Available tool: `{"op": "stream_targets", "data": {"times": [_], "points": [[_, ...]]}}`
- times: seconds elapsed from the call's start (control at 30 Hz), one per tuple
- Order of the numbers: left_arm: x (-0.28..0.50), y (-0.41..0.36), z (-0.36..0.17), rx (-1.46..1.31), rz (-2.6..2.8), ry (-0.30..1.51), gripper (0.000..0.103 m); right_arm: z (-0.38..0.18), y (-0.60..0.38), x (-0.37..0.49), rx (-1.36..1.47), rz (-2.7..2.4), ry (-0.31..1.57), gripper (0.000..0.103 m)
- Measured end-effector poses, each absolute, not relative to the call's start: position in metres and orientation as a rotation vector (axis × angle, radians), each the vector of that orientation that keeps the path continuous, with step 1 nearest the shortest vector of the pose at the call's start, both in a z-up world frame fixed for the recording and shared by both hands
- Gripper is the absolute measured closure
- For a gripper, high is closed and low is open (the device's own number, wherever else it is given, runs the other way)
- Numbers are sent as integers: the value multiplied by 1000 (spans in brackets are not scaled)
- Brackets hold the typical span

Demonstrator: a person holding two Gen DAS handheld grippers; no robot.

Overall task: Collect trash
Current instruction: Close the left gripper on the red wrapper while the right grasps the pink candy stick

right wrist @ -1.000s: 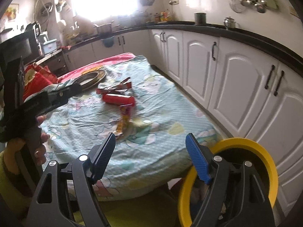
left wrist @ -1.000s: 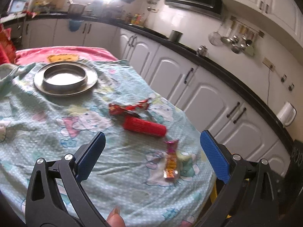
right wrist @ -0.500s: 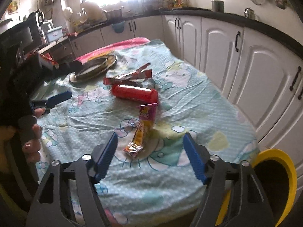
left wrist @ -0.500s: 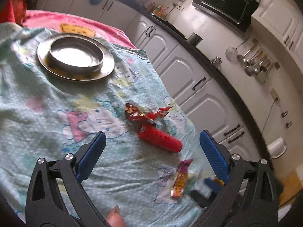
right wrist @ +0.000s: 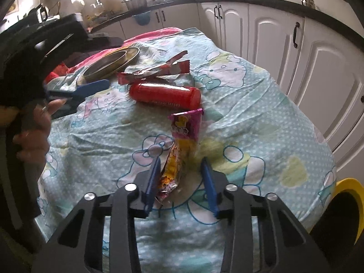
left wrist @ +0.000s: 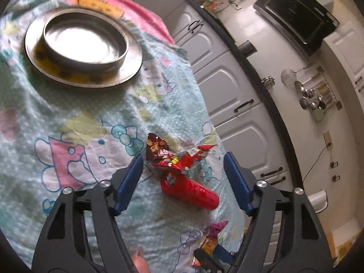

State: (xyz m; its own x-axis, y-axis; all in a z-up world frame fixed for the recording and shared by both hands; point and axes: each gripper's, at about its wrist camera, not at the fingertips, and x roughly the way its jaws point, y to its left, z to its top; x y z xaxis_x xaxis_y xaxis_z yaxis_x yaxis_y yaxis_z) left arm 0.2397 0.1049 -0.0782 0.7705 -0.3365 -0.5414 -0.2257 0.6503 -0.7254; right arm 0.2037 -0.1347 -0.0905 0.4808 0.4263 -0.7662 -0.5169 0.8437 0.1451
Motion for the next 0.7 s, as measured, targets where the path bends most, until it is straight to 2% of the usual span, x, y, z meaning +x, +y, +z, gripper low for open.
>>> {"op": "stream_targets", "data": {"times": [0.07, 0.13, 0.23, 0.27, 0.57, 0.6, 0.7], "points": [[244, 105, -86, -910, -72, 734, 49, -90, -134, 202, -121, 584, 899, 77], [247, 105, -91, -926, -69, 748, 63, -89, -133, 199, -132, 593, 898, 79], [250, 106, -96, -939, -71, 760, 79, -89, -130, 193, -144, 615, 899, 81], [250, 106, -97, -937, -73, 761, 82, -89, -129, 191, -147, 622, 898, 82], [238, 97, -80, -840, -85, 721, 83, -84, -126, 176, -162, 672, 906, 86], [237, 96, -77, -828, -87, 716, 87, -83, -127, 174, -165, 673, 903, 86], [227, 87, -66, -764, -100, 693, 88, -80, -133, 171, -170, 669, 896, 86]]}}
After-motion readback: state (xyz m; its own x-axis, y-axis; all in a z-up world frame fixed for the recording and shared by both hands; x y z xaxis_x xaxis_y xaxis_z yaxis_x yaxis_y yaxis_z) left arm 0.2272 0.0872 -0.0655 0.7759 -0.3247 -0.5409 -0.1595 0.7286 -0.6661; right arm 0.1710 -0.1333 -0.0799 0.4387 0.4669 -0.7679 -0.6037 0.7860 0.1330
